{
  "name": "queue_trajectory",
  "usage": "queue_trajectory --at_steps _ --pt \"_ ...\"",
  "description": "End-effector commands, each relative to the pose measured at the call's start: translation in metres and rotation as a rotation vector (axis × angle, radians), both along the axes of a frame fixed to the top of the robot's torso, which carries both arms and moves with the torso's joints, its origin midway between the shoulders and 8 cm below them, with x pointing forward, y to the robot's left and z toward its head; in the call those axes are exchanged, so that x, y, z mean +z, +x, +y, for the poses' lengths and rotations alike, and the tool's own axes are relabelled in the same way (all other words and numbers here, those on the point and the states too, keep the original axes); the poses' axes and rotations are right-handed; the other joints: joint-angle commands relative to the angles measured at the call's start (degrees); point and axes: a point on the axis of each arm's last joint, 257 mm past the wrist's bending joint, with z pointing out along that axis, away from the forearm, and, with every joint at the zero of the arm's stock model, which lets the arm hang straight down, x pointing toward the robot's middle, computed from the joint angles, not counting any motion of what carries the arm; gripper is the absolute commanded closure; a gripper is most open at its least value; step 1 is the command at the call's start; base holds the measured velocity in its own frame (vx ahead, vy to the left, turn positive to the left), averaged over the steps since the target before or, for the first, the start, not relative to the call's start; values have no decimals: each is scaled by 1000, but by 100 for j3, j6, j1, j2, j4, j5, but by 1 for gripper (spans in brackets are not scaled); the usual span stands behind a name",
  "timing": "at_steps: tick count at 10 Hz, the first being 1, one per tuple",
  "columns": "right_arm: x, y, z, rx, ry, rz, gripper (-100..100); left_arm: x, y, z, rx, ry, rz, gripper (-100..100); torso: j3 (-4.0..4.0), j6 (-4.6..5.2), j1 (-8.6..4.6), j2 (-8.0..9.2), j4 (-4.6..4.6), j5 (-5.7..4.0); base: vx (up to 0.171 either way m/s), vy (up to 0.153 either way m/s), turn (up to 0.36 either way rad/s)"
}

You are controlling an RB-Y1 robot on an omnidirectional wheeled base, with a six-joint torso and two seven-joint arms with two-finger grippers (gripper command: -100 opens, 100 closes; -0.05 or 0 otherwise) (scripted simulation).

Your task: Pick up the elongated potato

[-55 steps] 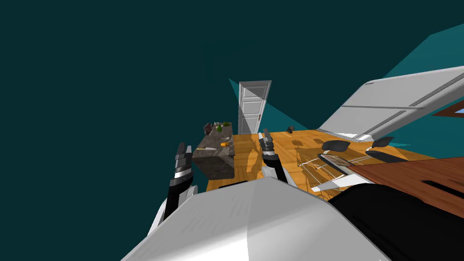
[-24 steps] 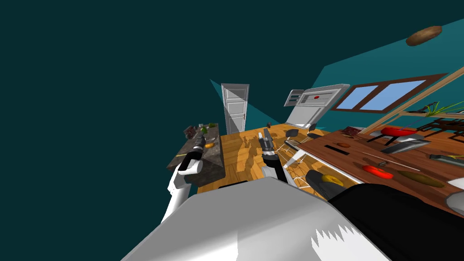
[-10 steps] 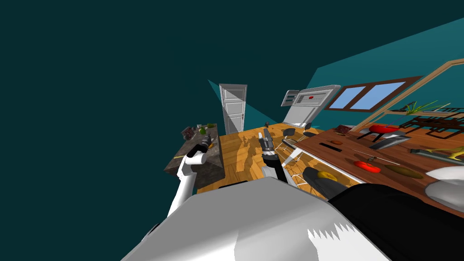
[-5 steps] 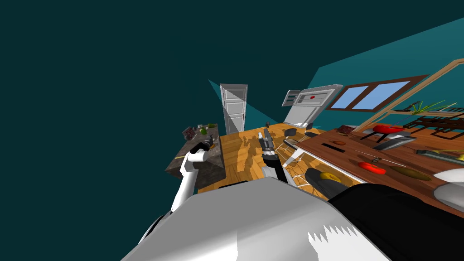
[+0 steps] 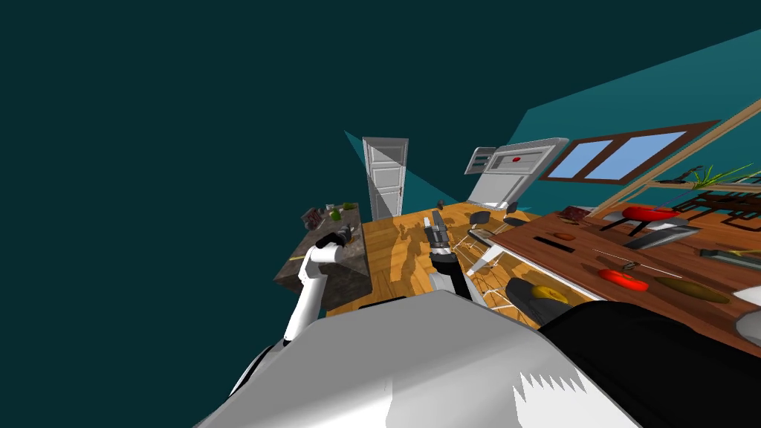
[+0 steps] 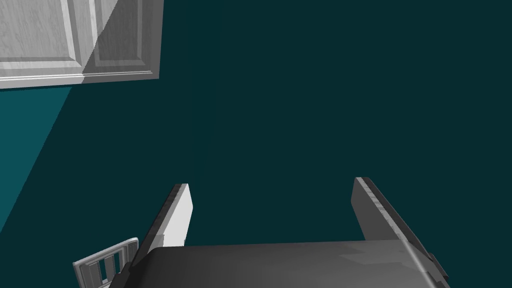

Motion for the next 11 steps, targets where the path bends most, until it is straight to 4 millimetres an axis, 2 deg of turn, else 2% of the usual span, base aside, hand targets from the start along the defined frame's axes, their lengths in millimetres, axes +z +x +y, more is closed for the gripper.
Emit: queue_trajectory --at_steps 1,4,5,6,11 --pt "0 0 0 0 0 0 0 -14 -1 -5 5 -17 61 -100 0 0 0 0 0 0 26 47 37" --pt "0 0 0 0 0 0 0 -28 -5 -8 11 -31 122 -100 -2 0 0 -5 -1 0 33 33 24" --pt "0 0 0 0 0 0 0 -39 -8 -12 18 -45 172 -100 -2 0 -1 -3 -1 0 34 41 37" --pt "0 0 0 0 0 0 0 -40 -8 -12 18 -45 173 -100 -2 0 2 -4 -1 0 31 35 16" --pt "0 0 0 0 0 0 0 -84 -27 -27 50 -103 359 -100 -8 0 -1 -14 -3 0 67 47 40"
